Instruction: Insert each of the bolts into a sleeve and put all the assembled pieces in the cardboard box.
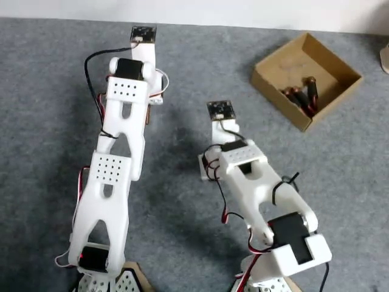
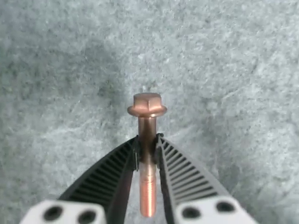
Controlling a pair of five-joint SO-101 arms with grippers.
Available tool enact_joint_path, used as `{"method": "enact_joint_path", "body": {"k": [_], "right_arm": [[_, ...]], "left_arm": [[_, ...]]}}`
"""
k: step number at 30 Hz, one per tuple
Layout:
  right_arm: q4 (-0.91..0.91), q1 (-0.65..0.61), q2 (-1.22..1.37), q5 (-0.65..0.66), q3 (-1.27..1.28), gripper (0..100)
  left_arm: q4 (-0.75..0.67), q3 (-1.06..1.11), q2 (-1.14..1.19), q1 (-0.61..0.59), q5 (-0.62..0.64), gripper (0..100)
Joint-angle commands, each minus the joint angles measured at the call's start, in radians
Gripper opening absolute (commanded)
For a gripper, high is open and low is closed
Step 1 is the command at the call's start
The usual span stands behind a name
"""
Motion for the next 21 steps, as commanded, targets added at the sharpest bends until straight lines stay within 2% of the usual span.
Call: {"method": "enact_joint_path", "body": {"k": [1, 8, 13, 21], "right_arm": [[0.136, -0.013, -0.012, -0.043, -0.104, 0.5], [0.041, -0.012, -0.019, -0.044, -0.091, 0.5], [0.042, -0.012, -0.019, -0.074, -0.094, 0.5], [0.041, 0.058, -0.022, -0.089, -0.094, 0.5]], "left_arm": [[0.008, 0.054, -0.081, 0.016, 0.012, 1], [0.008, 0.377, -0.337, 0.024, 0.017, 1], [0.002, 0.624, -0.541, 0.050, 0.017, 1], [0.002, 0.745, -0.690, 0.065, 0.017, 1]]}}
